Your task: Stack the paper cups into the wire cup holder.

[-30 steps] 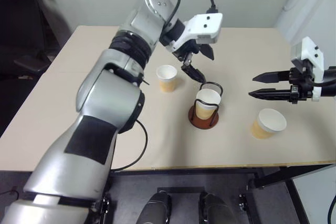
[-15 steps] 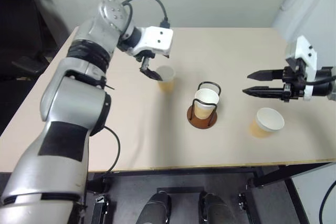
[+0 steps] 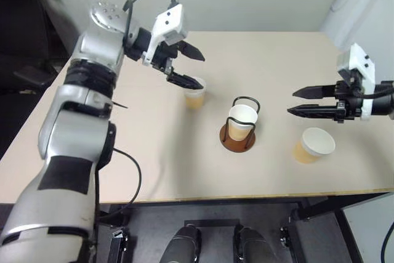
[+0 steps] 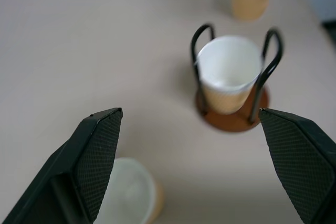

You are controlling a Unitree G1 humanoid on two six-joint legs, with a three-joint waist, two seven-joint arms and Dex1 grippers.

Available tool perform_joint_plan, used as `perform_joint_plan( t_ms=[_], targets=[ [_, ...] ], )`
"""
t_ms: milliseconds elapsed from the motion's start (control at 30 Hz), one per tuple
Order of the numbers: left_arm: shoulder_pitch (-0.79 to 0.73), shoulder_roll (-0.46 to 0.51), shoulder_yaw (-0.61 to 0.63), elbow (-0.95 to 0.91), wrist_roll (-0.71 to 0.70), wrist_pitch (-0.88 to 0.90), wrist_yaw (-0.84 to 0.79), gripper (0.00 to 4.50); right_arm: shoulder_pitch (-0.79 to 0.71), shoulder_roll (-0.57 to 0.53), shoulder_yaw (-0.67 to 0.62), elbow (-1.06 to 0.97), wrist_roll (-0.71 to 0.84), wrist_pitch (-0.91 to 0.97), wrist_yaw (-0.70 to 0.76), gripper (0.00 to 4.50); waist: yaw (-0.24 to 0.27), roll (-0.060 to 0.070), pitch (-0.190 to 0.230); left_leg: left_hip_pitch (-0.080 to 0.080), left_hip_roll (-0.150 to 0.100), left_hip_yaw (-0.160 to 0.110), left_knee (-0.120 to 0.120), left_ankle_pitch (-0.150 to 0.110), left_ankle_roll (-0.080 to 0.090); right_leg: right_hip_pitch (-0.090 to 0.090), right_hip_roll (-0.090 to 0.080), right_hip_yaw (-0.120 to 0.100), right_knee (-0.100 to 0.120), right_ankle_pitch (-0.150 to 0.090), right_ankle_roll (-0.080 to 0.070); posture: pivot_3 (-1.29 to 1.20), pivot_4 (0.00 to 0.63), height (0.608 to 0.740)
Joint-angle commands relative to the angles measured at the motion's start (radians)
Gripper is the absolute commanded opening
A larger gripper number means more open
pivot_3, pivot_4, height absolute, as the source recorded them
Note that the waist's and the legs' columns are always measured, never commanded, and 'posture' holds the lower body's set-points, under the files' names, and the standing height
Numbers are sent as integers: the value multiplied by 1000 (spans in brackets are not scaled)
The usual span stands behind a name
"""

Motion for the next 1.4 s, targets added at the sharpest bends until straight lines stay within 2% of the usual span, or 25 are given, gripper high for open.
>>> perform_joint_plan(
  t_ms=[33, 200, 300, 367, 867, 1033, 1133, 1300, 1333, 1400],
  targets=[
    [70, 71, -11, -190, -136, 96, -29, 4441, 96, -73, -82, -78, 20, 9, 34, 2528, 0, 0, 0, 1, 0, 1, 0, 0, 0, 0, 2, -2, 1, 0, 0, 0, 150, 740],
    [137, 102, 37, -300, -211, 111, -29, 4441, 289, -151, -103, -118, -58, -88, 70, 2528, 6, -1, 0, 4, 3, -2, 2, -2, -3, 4, 3, 1, 0, -3, -4, 0, 150, 740],
    [158, 97, 86, -338, -256, 120, -29, 4441, 420, -206, -62, -101, -203, -247, 79, 2528, 7, -1, 0, 5, 2, -3, 2, -3, 1, 6, 2, 0, 0, -3, -4, 0, 150, 740],
    [160, 97, 93, -342, -260, 126, -29, 4441, 450, -211, -12, -67, -282, -336, 63, 2528, 3, -1, 0, 7, 2, -4, 2, -6, 6, 7, 1, 1, 0, -1, -4, 0, 150, 740],
    [194, 128, 107, -389, -239, 151, -29, 4441, 312, -115, 211, 104, -525, -586, 84, 2528, -11, 0, 0, 8, 3, -4, 1, -2, 8, 8, 2, 1, -2, 5, -2, 0, 150, 740],
    [233, 186, 69, -424, -282, 119, -29, 4441, 279, -87, 247, 112, -561, -613, 106, 2528, -13, 0, 0, 7, 3, -3, 1, -3, 8, 8, 2, 1, -3, 4, -2, 0, 150, 740],
    [257, 232, 37, -416, -277, 61, -29, 4500, 261, -72, 257, 104, -570, -607, 113, 1904, -12, -1, 0, 7, 3, -4, 1, -4, 7, 8, 2, 0, -3, 4, -3, 0, 150, 740],
    [290, 285, 13, -382, -254, -51, -29, 4500, 247, -74, 235, 103, -567, -595, 137, 231, -11, 0, 0, 8, 3, -4, 1, -4, 6, 8, 2, 0, -3, 4, -4, 0, 150, 740],
    [295, 292, 10, -379, -256, -65, -29, 4500, 246, -77, 229, 102, -564, -593, 141, 57, -11, 0, 0, 8, 3, -4, 1, -4, 6, 8, 2, 0, -3, 4, -4, 0, 150, 740],
    [295, 300, 7, -364, -254, -81, -29, 4500, 241, -83, 215, 104, -559, -591, 148, 57, -11, 0, 0, 8, 3, -5, 1, -5, 5, 8, 2, 0, -3, 3, -4, 0, 150, 740]
  ],
)
